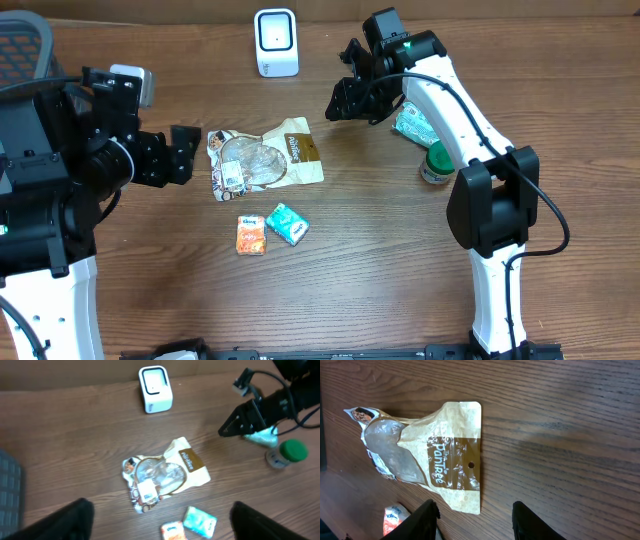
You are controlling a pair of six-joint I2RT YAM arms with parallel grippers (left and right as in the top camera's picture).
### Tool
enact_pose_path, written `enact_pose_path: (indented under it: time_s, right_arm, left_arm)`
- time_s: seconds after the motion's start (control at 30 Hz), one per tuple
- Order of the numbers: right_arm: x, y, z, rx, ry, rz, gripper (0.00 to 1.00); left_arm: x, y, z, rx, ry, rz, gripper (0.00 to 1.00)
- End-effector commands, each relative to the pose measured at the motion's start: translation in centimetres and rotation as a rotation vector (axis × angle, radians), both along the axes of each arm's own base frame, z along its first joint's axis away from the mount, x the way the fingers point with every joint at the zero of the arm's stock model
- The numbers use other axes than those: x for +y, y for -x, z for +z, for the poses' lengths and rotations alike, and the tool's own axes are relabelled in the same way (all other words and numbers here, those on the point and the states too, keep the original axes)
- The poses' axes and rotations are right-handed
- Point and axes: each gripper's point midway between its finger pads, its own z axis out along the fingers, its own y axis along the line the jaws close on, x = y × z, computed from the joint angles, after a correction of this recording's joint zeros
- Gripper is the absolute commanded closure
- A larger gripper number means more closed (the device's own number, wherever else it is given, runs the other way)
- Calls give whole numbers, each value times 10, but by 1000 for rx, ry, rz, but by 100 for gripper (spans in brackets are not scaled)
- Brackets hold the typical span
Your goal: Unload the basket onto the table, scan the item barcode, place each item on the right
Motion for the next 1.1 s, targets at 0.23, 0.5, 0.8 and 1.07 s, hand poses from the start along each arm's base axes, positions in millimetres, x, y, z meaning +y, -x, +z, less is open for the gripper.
enact_pose_path:
  time_s: [0.23,0.5,0.8,1.07]
  right_arm:
    - [-2,-6,30,-78,-13,5,53]
    - [-2,-4,29,-64,-9,2,53]
    - [-4,0,27,-45,-3,2,53]
    - [-5,3,26,-35,1,2,53]
  left_arm:
    - [-5,-33,-48,227,184,70,96]
    - [-23,-57,-117,478,247,66,96]
    - [-61,-74,-191,687,247,21,96]
    - [-64,-97,-236,747,275,65,96]
